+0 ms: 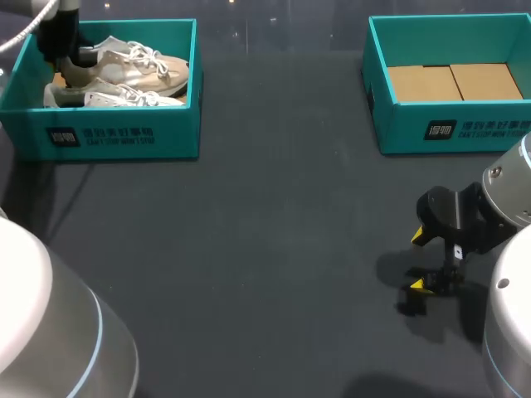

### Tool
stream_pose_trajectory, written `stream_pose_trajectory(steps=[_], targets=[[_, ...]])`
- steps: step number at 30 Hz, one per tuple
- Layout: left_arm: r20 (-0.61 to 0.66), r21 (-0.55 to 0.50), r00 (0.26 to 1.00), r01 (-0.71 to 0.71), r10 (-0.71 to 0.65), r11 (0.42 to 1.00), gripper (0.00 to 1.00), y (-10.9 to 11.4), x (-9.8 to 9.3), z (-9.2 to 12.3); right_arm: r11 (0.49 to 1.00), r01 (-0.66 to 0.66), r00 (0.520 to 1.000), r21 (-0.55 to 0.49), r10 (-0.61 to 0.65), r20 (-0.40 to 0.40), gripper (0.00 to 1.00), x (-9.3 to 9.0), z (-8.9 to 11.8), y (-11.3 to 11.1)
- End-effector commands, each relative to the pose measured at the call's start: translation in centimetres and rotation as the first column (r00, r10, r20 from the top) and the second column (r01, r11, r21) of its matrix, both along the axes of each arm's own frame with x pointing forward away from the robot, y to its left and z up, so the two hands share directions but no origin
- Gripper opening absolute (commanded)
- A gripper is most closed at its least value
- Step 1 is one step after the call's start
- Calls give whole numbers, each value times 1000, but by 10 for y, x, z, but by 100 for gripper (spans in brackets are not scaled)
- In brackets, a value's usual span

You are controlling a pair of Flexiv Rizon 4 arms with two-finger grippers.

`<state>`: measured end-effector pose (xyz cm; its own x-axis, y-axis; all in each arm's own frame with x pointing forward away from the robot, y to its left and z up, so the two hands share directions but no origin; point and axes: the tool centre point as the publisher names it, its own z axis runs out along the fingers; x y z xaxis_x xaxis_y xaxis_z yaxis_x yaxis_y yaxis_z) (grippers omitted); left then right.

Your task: Take the shoe out of the shoebox, open the shoe tongue, remove and reinsert the insole, then place the shoe into the shoebox

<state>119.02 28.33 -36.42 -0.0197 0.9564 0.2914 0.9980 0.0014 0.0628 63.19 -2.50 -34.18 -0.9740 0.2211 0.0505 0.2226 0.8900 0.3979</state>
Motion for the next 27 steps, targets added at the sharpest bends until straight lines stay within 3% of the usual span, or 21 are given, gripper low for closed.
stream_pose_trajectory(steps=[1,6,8,9,11,14,27], targets=[[10,-4,1000,5,-5,1000,41,1,1,-2,1000,1,1000,-1,-1,2,100,-2,1,0],[18,-13,1000,10,-10,1000,50,2,1,4,1000,1,1000,-1,-1,2,100,-2,1,0],[22,-27,1000,13,-12,1000,78,4,0,10,1000,1,1000,-1,-1,2,100,-2,1,0],[25,-41,1000,14,-13,999,87,5,-1,13,1000,1,1000,-1,-1,2,100,-2,1,0],[47,-64,999,9,-6,998,96,5,-4,23,1000,1,1000,-1,-1,2,100,-2,1,0],[68,-104,998,15,-8,994,100,5,-9,39,1000,1,1000,-1,-1,2,100,-2,1,0],[37,-176,999,26,-20,984,100,-12,-41,106,1000,1,1000,-1,-1,2,100,-2,1,0]])
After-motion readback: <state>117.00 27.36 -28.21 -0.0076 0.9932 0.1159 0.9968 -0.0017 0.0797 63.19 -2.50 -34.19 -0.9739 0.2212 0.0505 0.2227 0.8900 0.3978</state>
